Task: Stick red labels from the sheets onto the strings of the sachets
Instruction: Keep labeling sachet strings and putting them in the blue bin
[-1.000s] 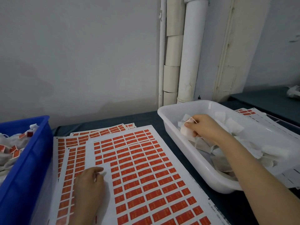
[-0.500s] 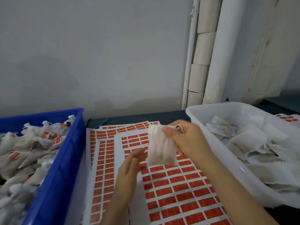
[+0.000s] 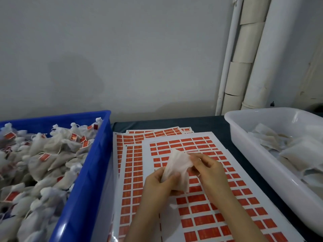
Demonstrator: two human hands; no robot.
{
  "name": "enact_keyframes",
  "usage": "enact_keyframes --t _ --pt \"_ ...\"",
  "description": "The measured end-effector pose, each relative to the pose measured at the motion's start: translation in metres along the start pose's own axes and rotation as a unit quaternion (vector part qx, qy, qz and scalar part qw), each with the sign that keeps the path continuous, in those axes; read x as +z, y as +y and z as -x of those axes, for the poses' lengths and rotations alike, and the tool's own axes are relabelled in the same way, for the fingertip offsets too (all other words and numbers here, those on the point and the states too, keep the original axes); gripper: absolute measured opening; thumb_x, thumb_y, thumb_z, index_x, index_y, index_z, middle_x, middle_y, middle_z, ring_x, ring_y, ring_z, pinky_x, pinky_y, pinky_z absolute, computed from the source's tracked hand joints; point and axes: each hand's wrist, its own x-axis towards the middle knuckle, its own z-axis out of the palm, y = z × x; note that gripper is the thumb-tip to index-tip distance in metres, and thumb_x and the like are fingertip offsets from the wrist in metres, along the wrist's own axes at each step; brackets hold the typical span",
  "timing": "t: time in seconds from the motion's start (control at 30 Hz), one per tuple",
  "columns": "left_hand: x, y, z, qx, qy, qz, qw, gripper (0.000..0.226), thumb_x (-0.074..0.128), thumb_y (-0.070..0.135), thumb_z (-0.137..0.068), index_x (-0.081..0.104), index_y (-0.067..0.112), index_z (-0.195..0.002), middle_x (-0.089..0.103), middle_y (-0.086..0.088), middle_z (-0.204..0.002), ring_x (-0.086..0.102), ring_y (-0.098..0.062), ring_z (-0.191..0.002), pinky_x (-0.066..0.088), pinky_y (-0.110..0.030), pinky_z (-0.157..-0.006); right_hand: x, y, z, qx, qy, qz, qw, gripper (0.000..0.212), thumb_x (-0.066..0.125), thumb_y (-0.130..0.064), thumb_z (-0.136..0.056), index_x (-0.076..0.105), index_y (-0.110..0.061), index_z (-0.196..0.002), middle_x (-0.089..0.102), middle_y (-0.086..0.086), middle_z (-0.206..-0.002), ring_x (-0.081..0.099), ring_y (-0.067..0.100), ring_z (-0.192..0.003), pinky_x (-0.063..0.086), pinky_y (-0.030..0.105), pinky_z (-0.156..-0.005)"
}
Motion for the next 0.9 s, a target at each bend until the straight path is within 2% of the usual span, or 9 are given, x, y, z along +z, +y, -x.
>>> enact_keyframes --t 0.07,0.17,0.23,0.37,0.5,0.57,0.63,0.77,0.9 --pt "0.000 0.002 0.000 0.005 0.009 -0.004 1.000 0.007 0.062 0.043 -0.083 0.063 0.037 -0.087 0.067 0.022 -0.075 0.067 -0.005 -0.069 0.047 -0.009 -0.047 -0.001 0.000 0.000 -0.010 -0.015 -0.029 0.999 0.011 0.055 -0.052 -0.073 0.064 -0.045 -0.073 0.065 -0.030 -0.073 0.066 0.000 -0.070 0.043 0.005 -0.046" --pt "0.001 0.007 0.003 0.019 0.005 0.000 1.000 0.015 0.061 0.055 -0.074 0.061 0.041 -0.079 0.064 0.034 -0.069 0.064 0.008 -0.068 0.042 -0.004 -0.043 0.001 0.000 0.004 -0.027 -0.075 -0.042 0.996 0.011 0.056 -0.048 -0.072 0.066 -0.045 -0.077 0.063 -0.037 -0.078 0.062 -0.011 -0.075 0.045 0.005 -0.051" --pt "0.002 0.005 0.003 0.021 0.020 0.001 1.000 0.013 0.065 0.049 -0.074 0.060 0.037 -0.075 0.062 0.036 -0.066 0.060 0.016 -0.067 0.041 -0.004 -0.042 0.003 0.001 0.008 -0.040 -0.105 -0.037 0.993 0.016 0.056 -0.049 -0.069 0.065 -0.043 -0.081 0.062 -0.039 -0.080 0.061 -0.014 -0.078 0.045 0.004 -0.053" --pt "0.000 0.004 -0.001 0.014 0.078 0.032 0.996 0.013 0.070 0.035 -0.077 0.060 0.033 -0.070 0.065 0.020 -0.059 0.064 -0.005 -0.060 0.041 -0.006 -0.039 0.003 0.003 0.008 -0.045 -0.097 -0.076 0.991 0.007 0.063 -0.033 -0.077 0.067 -0.035 -0.082 0.069 -0.024 -0.079 0.067 -0.002 -0.075 0.048 0.008 -0.055" --pt "0.000 0.005 0.003 0.023 0.065 0.031 0.997 0.010 0.071 0.040 -0.074 0.063 0.035 -0.079 0.066 0.022 -0.070 0.065 -0.005 -0.068 0.043 -0.006 -0.042 0.002 0.004 0.009 -0.058 -0.084 -0.060 0.993 0.009 0.064 -0.025 -0.082 0.066 -0.033 -0.080 0.068 -0.025 -0.076 0.066 -0.004 -0.073 0.047 0.007 -0.054" --pt "-0.001 0.008 0.005 0.035 0.041 0.032 0.998 0.004 0.070 0.038 -0.077 0.069 0.040 -0.080 0.066 0.029 -0.074 0.064 0.005 -0.074 0.043 -0.004 -0.044 0.003 0.004 0.011 -0.066 -0.078 -0.040 0.994 0.009 0.064 -0.026 -0.081 0.065 -0.035 -0.078 0.067 -0.028 -0.075 0.064 -0.007 -0.074 0.045 0.005 -0.053" --pt "0.000 0.012 0.008 0.059 0.016 0.020 0.998 0.018 0.069 0.036 -0.079 0.067 0.054 -0.079 0.066 0.033 -0.078 0.059 0.016 -0.079 0.042 -0.002 -0.046 0.004 0.005 0.013 -0.085 -0.079 -0.015 0.993 0.008 0.064 -0.028 -0.081 0.064 -0.036 -0.078 0.066 -0.030 -0.076 0.063 -0.009 -0.075 0.045 0.004 -0.054" --pt "0.000 0.013 0.007 0.057 0.044 0.003 0.997 0.029 0.072 0.037 -0.077 0.062 0.063 -0.071 0.063 0.037 -0.075 0.056 0.019 -0.078 0.039 0.000 -0.043 0.004 0.005 0.014 -0.099 -0.071 0.008 0.992 0.005 0.064 -0.033 -0.079 0.063 -0.038 -0.079 0.063 -0.034 -0.079 0.060 -0.011 -0.080 0.047 0.004 -0.059" --pt "0.000 0.012 0.005 0.038 0.076 -0.001 0.996 0.024 0.073 0.041 -0.074 0.062 0.062 -0.070 0.062 0.037 -0.073 0.061 -0.007 -0.073 0.039 -0.004 -0.039 0.005 0.004 0.014 -0.096 -0.070 0.013 0.993 0.002 0.063 -0.035 -0.079 0.063 -0.034 -0.078 0.064 -0.029 -0.075 0.061 -0.007 -0.076 0.048 0.007 -0.057"
